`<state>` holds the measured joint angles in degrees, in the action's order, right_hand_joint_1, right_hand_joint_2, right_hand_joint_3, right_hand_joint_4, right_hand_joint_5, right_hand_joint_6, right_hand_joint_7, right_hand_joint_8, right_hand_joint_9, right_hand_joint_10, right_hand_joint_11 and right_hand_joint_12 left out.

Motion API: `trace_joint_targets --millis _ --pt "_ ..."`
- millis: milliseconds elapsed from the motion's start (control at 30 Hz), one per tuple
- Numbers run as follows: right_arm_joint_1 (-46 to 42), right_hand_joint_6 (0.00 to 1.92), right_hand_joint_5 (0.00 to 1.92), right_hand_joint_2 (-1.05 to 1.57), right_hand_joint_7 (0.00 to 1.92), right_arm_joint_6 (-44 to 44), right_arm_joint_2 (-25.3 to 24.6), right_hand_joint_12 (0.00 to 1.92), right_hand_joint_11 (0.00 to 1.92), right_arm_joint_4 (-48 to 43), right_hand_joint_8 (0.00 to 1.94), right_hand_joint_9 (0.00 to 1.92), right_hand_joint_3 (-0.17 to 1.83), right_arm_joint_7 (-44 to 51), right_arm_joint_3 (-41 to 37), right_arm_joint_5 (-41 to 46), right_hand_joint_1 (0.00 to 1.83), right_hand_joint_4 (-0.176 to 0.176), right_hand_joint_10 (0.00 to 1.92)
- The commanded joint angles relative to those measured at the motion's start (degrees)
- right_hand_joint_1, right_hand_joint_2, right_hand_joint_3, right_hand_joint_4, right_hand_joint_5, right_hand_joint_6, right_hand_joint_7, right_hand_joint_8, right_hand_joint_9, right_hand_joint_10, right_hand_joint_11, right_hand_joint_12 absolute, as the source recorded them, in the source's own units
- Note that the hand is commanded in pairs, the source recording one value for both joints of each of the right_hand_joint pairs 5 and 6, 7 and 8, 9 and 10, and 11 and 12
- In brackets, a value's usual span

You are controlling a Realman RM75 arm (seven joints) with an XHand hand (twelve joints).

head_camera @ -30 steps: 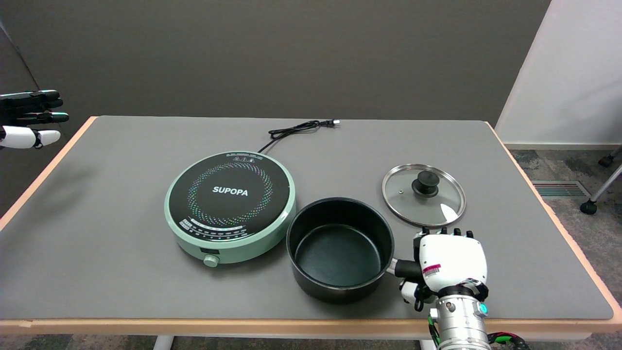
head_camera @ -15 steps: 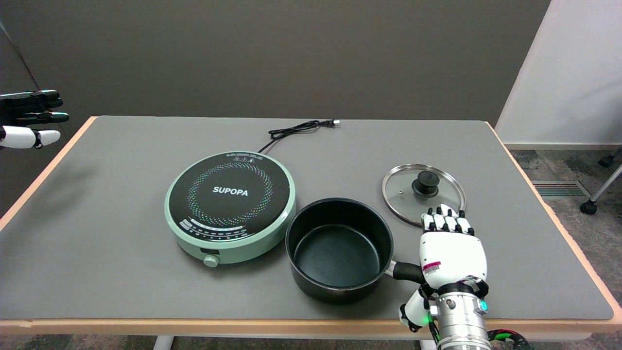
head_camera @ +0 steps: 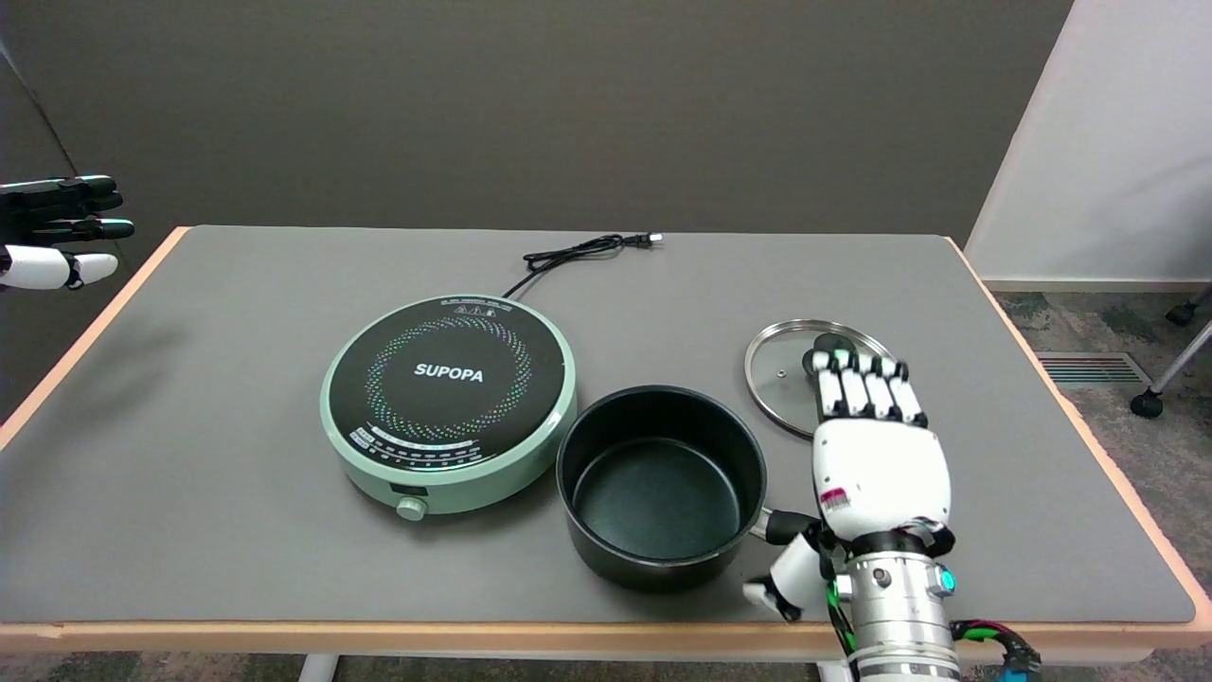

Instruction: Place the soup pot onto the table.

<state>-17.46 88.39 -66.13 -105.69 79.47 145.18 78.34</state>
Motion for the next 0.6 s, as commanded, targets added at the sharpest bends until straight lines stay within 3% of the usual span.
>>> trace_joint_targets --millis 33,100,200,300,467,600 --pt "7.3 0.14 0.14 -0.33 0.14 -0.3 1.3 0.14 0.14 0.6 0.14 0.14 0.68 -22.2 -0.6 -23.3 0.94 -0.063 0.14" --pt "7.6 0.12 0.12 -0.17 0.12 0.2 2.0 0.12 0.12 0.8 0.12 0.12 0.51 -28.4 -1.6 -23.7 0.89 -0.071 0.12" --pt "7.5 0.13 0.13 0.09 0.13 2.3 2.4 0.13 0.13 2.0 0.13 0.13 0.25 -37.2 -3.2 -25.5 0.80 -0.113 0.13" --pt "7.4 0.13 0.13 0.21 0.13 4.0 3.5 0.13 0.13 2.9 0.13 0.13 0.17 -44.8 -4.6 -26.5 0.73 -0.130 0.13" --pt "7.4 0.13 0.13 0.33 0.13 6.4 5.3 0.13 0.13 4.2 0.13 0.13 0.09 -55.2 -8.0 -27.8 0.65 -0.130 0.13" --pt "7.5 0.15 0.15 0.66 0.15 10.6 4.7 0.15 0.15 6.5 0.15 0.15 -0.14 -62.4 -10.2 -30.6 0.58 -0.149 0.15"
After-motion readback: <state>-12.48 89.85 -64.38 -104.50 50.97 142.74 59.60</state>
